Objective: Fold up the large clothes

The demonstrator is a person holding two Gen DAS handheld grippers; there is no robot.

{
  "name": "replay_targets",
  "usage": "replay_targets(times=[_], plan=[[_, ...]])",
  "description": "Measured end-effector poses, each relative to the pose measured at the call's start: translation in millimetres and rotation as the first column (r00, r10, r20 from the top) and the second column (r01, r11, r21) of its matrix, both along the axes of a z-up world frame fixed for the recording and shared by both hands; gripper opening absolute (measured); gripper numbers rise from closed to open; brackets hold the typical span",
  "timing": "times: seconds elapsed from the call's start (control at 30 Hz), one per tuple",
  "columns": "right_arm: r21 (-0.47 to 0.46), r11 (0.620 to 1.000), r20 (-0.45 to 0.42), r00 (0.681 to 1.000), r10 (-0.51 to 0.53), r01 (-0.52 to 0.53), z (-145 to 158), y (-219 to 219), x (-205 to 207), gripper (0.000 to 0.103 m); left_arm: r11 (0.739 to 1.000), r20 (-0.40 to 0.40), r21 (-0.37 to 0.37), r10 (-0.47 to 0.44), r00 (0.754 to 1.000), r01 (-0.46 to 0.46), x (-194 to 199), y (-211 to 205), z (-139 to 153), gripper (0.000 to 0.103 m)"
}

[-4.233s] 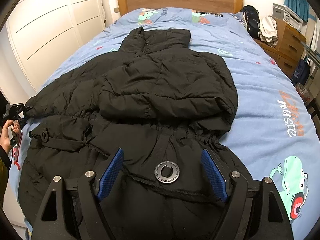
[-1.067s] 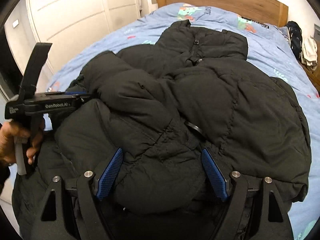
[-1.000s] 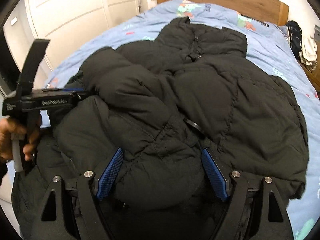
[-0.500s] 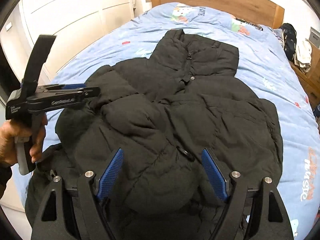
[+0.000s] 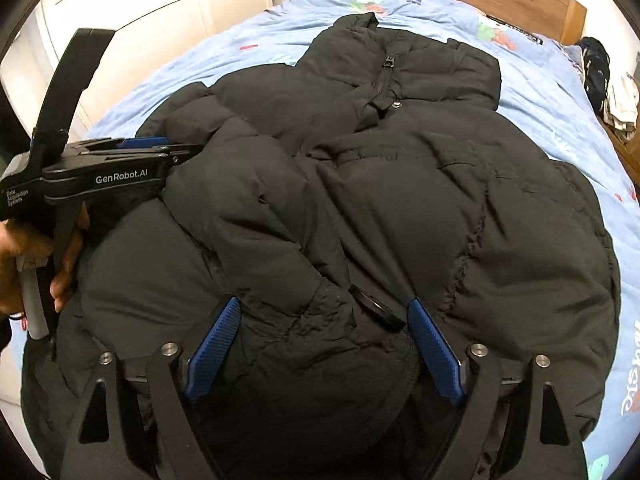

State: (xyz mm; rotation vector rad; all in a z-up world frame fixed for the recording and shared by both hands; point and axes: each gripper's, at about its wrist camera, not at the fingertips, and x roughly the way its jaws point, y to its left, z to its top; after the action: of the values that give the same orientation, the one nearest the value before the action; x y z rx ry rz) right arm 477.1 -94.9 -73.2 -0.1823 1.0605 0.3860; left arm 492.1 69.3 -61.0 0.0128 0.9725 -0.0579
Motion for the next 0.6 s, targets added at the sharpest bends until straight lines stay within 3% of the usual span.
replay_targets(times=[0.37,0.47,0.6], plan=[[0.053,0.998,-0.054,0.998,0.022,-0.019,0.8,-7.6,7.0,0.086,1.0,-0.045,0.01,-0.017,0.999,0.018,7.1,-0.6,-2.4,0.063],[0.082,0.996,-0.078,0.996,0.043,-0.036,12.3,-11.6,15.4,0.086,1.0,-0.086,0.0,-0.021,0.996,0.021,13.3,0.8,3.7,0.063],[0.122,0.992,-0.034,0.998,0.044,-0.04,41.6,-27.7,39.2,0.086,0.998,-0.089,-0.021,-0.058,0.994,0.057,35.3,8.7,28.0,0.064]])
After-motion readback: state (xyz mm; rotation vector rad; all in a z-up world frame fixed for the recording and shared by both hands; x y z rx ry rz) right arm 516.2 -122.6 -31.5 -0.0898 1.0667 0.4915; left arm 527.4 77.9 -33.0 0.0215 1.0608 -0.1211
